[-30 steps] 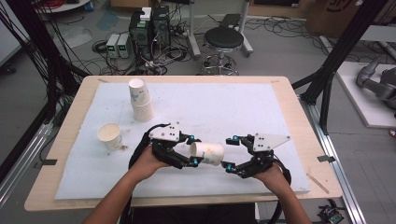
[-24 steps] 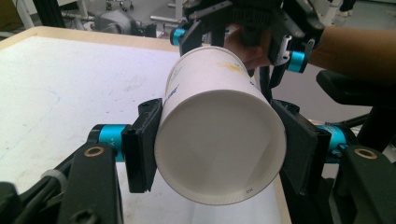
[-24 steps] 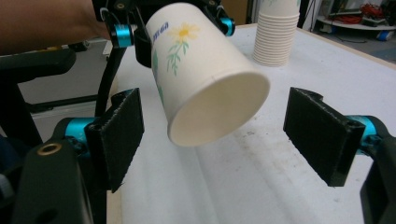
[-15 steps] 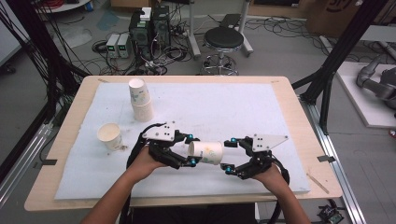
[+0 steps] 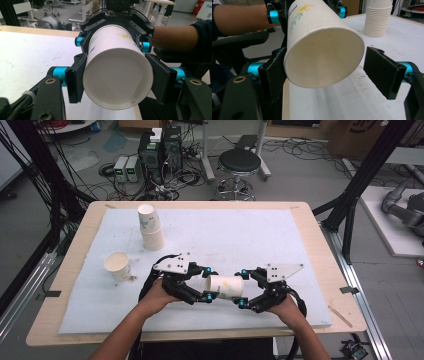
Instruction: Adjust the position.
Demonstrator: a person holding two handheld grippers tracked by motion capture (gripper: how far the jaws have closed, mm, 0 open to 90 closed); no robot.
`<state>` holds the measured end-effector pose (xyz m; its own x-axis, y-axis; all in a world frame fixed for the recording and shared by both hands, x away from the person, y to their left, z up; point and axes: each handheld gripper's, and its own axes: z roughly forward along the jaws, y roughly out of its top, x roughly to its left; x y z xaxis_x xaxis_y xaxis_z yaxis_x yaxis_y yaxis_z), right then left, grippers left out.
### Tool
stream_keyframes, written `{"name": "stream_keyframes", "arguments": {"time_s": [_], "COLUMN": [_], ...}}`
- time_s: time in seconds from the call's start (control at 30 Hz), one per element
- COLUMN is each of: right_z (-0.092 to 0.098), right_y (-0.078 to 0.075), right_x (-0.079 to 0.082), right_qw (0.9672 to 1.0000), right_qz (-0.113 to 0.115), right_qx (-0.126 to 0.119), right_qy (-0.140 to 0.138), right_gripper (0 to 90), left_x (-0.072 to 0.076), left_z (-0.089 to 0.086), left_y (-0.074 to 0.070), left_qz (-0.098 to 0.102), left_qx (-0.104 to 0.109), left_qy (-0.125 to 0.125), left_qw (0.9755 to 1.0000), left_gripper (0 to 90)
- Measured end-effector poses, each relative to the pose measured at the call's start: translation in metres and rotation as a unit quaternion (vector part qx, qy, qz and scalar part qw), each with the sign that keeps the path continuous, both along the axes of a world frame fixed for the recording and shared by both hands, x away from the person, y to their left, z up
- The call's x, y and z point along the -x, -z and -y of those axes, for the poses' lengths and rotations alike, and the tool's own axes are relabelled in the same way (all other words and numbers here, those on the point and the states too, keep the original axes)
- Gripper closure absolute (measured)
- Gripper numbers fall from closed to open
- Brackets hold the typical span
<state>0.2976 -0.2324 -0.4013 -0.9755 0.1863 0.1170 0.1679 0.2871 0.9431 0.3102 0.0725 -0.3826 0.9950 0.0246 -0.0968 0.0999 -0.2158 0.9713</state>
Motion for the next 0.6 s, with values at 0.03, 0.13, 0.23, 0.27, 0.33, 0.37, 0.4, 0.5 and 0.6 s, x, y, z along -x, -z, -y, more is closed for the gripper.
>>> {"name": "stream_keyframes", "arguments": {"time_s": [0.03, 0.13, 0.23, 0.27, 0.33, 0.37, 0.4, 0.5, 0.6], "right_z": [-0.0002, 0.0000, 0.0007, 0.0009, 0.0017, 0.0024, 0.0029, 0.0028, 0.0033], "right_y": [0.0000, 0.0001, -0.0006, -0.0009, -0.0013, -0.0016, -0.0019, -0.0016, -0.0019], "right_x": [0.0003, 0.0002, 0.0008, 0.0008, 0.0003, 0.0004, 0.0001, -0.0008, -0.0016], "right_qw": [1.0000, 0.9999, 0.9997, 0.9996, 0.9994, 0.9993, 0.9993, 0.9993, 0.9995], "right_qz": [-0.002, 0.001, -0.006, -0.004, -0.002, -0.006, -0.008, -0.017, -0.019], "right_qx": [0.000, -0.010, -0.021, -0.024, -0.029, -0.031, -0.033, -0.029, -0.021], "right_qy": [-0.001, -0.013, -0.014, -0.014, -0.017, -0.017, -0.017, -0.016, -0.015], "right_gripper": [21.3, 26.5, 27.7, 28.6, 30.8, 31.7, 32.7, 33.2, 34.0], "left_x": [0.0001, -0.0002, -0.0010, -0.0011, -0.0014, -0.0014, -0.0015, -0.0024, -0.0013], "left_z": [0.0001, -0.0004, -0.0013, -0.0017, -0.0022, -0.0023, -0.0025, -0.0025, -0.0013], "left_y": [-0.0003, -0.0009, -0.0010, -0.0005, 0.0014, 0.0025, 0.0034, 0.0052, 0.0063], "left_qz": [-0.001, -0.003, -0.007, -0.010, -0.017, -0.019, -0.020, -0.021, -0.023], "left_qx": [0.003, 0.010, 0.018, 0.020, 0.029, 0.031, 0.031, 0.027, 0.023], "left_qy": [0.001, 0.002, 0.005, 0.004, 0.004, 0.003, 0.002, -0.002, -0.005], "left_qw": [1.0000, 0.9999, 0.9998, 0.9997, 0.9994, 0.9993, 0.9993, 0.9994, 0.9995], "left_gripper": [37.4, 37.4, 37.4, 37.4, 37.3, 37.3, 37.3, 37.1, 36.8]}}
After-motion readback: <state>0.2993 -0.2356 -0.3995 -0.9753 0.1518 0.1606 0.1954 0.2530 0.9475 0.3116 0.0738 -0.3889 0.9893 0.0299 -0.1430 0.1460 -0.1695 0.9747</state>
